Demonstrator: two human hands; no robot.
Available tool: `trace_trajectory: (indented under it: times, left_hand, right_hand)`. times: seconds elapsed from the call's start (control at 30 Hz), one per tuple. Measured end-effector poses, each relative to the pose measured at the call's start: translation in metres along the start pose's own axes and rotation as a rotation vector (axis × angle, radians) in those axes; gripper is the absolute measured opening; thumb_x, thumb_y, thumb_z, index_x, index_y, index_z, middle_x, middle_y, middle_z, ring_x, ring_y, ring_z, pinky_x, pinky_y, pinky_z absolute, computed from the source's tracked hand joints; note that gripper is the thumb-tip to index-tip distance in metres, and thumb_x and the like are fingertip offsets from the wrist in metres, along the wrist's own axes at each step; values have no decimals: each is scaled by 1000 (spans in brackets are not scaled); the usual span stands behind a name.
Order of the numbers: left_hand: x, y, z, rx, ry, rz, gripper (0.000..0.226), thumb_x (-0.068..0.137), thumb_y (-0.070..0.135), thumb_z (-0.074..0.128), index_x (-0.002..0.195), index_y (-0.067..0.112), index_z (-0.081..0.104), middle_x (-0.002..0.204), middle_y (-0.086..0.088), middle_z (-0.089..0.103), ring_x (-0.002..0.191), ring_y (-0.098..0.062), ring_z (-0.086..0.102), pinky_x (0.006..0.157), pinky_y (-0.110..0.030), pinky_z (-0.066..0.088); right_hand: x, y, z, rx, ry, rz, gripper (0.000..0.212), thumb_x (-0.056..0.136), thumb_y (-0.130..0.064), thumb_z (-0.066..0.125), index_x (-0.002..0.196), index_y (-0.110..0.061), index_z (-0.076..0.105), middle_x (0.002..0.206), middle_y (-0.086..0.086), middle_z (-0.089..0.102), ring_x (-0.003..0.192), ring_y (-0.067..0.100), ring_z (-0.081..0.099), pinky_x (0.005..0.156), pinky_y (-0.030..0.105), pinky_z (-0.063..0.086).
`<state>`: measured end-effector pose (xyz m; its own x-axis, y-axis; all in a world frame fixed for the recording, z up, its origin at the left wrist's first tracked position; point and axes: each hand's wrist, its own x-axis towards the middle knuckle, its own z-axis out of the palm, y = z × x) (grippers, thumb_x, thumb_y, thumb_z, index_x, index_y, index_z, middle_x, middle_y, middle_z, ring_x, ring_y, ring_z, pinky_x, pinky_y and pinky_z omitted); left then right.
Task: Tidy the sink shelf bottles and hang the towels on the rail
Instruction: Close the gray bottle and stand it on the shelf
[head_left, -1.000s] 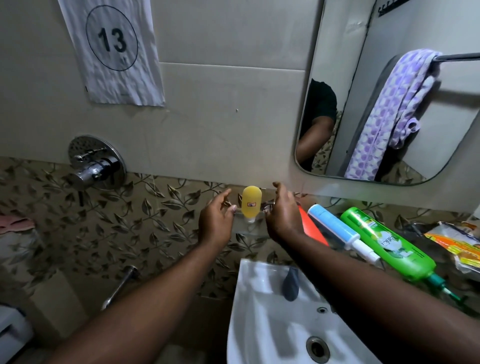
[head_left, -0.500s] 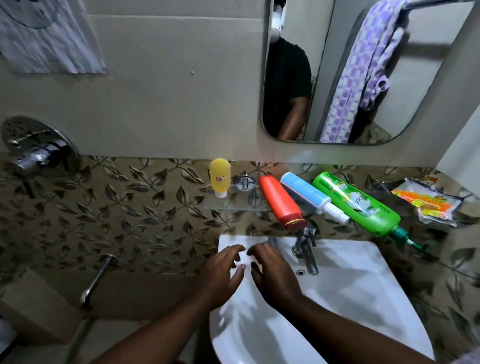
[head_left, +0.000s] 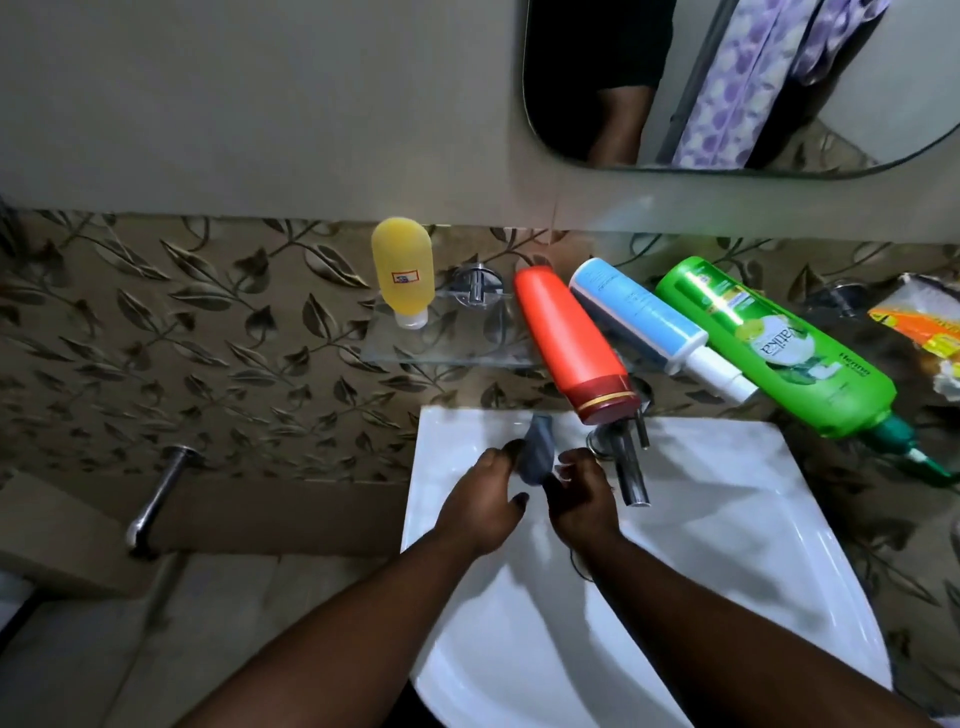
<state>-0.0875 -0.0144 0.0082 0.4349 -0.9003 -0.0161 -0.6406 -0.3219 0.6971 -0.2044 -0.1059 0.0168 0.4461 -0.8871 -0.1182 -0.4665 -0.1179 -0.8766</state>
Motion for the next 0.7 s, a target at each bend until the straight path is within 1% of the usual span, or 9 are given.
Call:
trace_trajectory:
  times: [0.07, 0.13, 0.23, 0.3, 0.37, 0.43, 0.53, 0.6, 0.7]
  left_hand:
    - [10, -1, 7, 61, -6, 5, 68, 88, 22, 69, 148, 29, 40, 126, -3, 54, 110, -27, 61, 93, -41, 53]
    - [17, -4, 12, 98, -4, -21, 66, 87, 19, 70, 146, 21, 43, 121, -5, 54, 107, -28, 63, 89, -40, 53]
    - [21, -6, 17, 72, 45, -46, 61, 88, 17, 69, 144, 15, 45, 115, -7, 56, 103, -29, 65, 86, -40, 53]
    - [21, -2, 18, 73, 84, 8, 60, 92, 20, 63, 148, 25, 43, 106, -5, 55, 94, -26, 63, 80, -37, 52]
    - [19, 3, 16, 43, 142, 14, 42, 100, 31, 52, 142, 35, 47, 95, 3, 53, 87, -24, 61, 73, -33, 48]
    - [17, 5, 11, 46, 183, 23, 31, 102, 34, 47, 131, 32, 54, 93, 7, 53, 90, -23, 62, 73, -29, 46]
    - [11, 7, 1, 9, 214, 50, 27, 97, 26, 59, 124, 27, 63, 109, 4, 65, 100, -12, 60, 77, -11, 43]
    - [5, 8, -11, -30, 204, 22, 19, 95, 30, 58, 112, 28, 66, 105, 6, 68, 96, -14, 62, 79, -23, 49]
    - [-8, 8, -32, -123, 191, -40, 12, 90, 39, 56, 83, 30, 58, 75, 12, 61, 70, -12, 58, 62, -28, 43]
  right_hand:
    - [12, -3, 1, -12, -57, 43, 29, 94, 9, 55, 103, -18, 49, 87, 1, 47, 75, 10, 46, 66, 16, 43]
    - [23, -7, 4, -78, -73, 39, 26, 96, -7, 60, 110, -26, 48, 89, -8, 50, 75, 7, 49, 64, 10, 42]
    - [22, -12, 11, -126, -88, 42, 19, 95, -2, 61, 98, -20, 55, 90, 2, 56, 82, 22, 54, 69, 26, 43]
    - [20, -9, 13, -132, -72, -2, 28, 94, 13, 54, 83, -13, 52, 82, 12, 54, 74, 25, 51, 65, 31, 39]
    - [19, -5, 12, -119, -83, -55, 26, 98, 11, 48, 84, -10, 52, 83, 14, 53, 72, 25, 50, 64, 33, 40]
    - [16, -4, 5, -59, -61, -56, 25, 100, 4, 40, 82, -8, 52, 78, 15, 52, 68, 25, 46, 59, 31, 39]
    - [8, -11, -7, 76, -64, -92, 21, 102, 2, 39, 87, -3, 51, 76, 14, 50, 59, 20, 46, 47, 21, 37]
    - [-1, -21, -8, 103, -108, -133, 13, 105, -6, 40, 102, -4, 53, 80, 14, 54, 55, 17, 49, 47, 20, 38]
    - [-14, -41, -16, 224, -220, 19, 18, 102, -2, 42, 94, -5, 57, 77, 11, 56, 58, 21, 50, 46, 20, 41]
